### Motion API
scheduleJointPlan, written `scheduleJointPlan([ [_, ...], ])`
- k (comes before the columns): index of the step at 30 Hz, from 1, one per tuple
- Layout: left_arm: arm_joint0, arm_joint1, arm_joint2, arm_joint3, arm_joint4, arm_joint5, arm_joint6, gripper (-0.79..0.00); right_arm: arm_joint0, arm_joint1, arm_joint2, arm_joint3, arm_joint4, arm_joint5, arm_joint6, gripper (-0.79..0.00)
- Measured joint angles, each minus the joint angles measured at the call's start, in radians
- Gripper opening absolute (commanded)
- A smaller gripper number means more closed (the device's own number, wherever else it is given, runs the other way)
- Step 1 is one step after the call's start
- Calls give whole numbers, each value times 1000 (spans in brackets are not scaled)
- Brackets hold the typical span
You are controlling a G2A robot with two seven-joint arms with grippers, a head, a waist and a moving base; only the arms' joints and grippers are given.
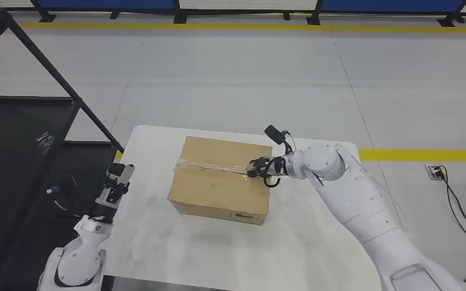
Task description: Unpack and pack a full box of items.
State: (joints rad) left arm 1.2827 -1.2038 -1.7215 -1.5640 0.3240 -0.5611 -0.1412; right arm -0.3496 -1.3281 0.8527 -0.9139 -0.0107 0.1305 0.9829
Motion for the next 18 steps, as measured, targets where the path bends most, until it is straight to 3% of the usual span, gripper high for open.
scheduleJointPlan([
  [18, 8, 8, -25, 28, -29, -5, 13, 0, 87, -109, -118, 143, 88, -59, -91, -785],
])
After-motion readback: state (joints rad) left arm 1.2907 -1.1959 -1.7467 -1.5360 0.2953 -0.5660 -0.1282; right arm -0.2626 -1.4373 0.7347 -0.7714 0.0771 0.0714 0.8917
